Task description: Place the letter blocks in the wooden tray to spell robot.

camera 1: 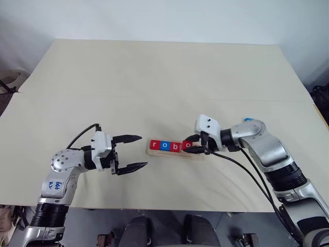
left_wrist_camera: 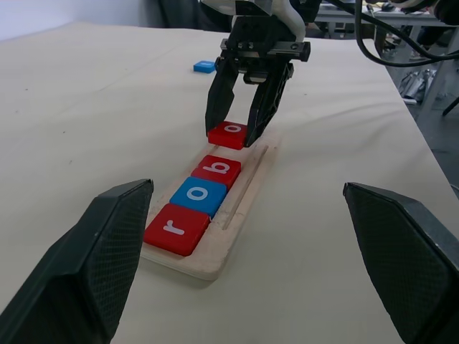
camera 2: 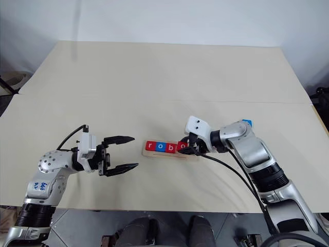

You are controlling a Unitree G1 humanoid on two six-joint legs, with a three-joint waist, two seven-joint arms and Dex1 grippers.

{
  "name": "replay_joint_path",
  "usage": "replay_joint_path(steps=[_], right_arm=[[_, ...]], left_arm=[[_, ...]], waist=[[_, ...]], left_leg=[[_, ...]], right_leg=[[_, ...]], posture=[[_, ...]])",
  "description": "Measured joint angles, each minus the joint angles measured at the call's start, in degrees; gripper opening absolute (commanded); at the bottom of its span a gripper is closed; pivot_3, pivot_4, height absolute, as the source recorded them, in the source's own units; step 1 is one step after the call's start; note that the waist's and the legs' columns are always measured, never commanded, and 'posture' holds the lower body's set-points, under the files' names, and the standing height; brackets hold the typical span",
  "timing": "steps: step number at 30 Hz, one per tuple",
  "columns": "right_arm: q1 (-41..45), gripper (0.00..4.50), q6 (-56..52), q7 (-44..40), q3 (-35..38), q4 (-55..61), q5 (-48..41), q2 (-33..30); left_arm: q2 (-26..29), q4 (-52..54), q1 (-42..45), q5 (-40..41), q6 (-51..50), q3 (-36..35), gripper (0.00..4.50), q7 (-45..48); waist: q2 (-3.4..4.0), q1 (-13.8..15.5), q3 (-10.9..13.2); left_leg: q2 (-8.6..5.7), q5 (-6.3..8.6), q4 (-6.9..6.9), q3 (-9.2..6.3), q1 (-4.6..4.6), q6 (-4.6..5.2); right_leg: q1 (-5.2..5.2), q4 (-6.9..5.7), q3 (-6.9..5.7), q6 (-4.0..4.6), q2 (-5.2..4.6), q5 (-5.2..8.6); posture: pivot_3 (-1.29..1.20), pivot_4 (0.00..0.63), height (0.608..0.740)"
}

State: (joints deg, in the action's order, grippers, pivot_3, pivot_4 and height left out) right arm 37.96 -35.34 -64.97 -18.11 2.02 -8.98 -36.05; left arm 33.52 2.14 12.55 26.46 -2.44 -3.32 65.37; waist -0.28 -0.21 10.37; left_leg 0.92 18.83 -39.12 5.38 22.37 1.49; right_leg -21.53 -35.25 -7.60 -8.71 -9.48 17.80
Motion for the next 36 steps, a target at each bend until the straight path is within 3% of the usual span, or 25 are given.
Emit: replay_joint_path(steps=[4, 13, 18, 21, 32, 36], right_arm=[[0.12, 1.45, -0.19, 0.1, -0.85, 0.0, -0.02, 0.96], [0.13, 4.46, -0.59, -0.39, -1.47, 0.02, -0.04, 0.35], [-0.05, 4.46, -0.62, -0.71, -0.03, 1.14, -0.65, -1.73], [-0.08, 3.85, -1.12, -0.52, 0.76, 2.87, -1.67, -1.72], [-2.8, 0.03, -4.18, 1.53, 0.36, 9.07, -3.32, -1.3], [-3.72, 0.03, -4.69, 1.97, -0.31, 9.99, -3.3, -1.3]], left_arm=[[0.0, 0.15, -0.29, 0.0, 0.01, 0.0, 4.5, -0.64], [0.0, 0.41, -0.33, 0.0, 0.09, 0.0, 4.5, -1.45], [0.0, 0.42, -0.31, 0.01, 0.19, 0.0, 4.5, -1.44], [0.0, 0.39, -0.25, 0.01, 0.32, 0.01, 4.5, -1.42], [0.0, -0.19, 0.32, 0.01, 0.62, 0.01, 4.5, -1.38], [0.0, -0.19, 0.34, 0.0, 0.62, 0.01, 4.5, -1.4]], waist=[[0.0, 0.01, 0.0], [0.0, 0.02, 0.0], [0.0, 0.01, 0.0], [0.0, 0.0, 0.0], [0.0, 0.09, 0.0], [0.0, 0.04, 0.0]], left_leg=[[0.0, 0.0, 0.0, -0.01, 0.0, 0.0], [0.0, 0.0, 0.0, 0.0, 0.0, 0.0], [0.01, 0.0, 0.0, 0.0, 0.0, 0.0], [0.01, 0.0, 0.0, 0.0, 0.0, 0.0], [0.0, 0.0, 0.01, 0.0, 0.01, 0.0], [0.0, 0.0, 0.01, 0.0, 0.0, 0.0]], right_leg=[[-0.01, -0.01, 0.0, 0.0, 0.0, 0.0], [-0.02, -0.02, 0.0, 0.0, 0.0, 0.0], [-0.02, -0.02, -0.01, 0.0, 0.0, 0.0], [-0.02, -0.02, -0.01, 0.0, 0.0, 0.0], [-0.03, -0.01, 0.01, 0.0, 0.0, 0.0], [-0.03, -0.02, 0.0, 0.0, 0.0, 0.0]], posture=[[0.0, 0.15, 0.74], [0.0, 0.15, 0.74], [0.0, 0.15, 0.74], [0.0, 0.15, 0.74], [0.0, 0.15, 0.74], [0.0, 0.15, 0.74]])
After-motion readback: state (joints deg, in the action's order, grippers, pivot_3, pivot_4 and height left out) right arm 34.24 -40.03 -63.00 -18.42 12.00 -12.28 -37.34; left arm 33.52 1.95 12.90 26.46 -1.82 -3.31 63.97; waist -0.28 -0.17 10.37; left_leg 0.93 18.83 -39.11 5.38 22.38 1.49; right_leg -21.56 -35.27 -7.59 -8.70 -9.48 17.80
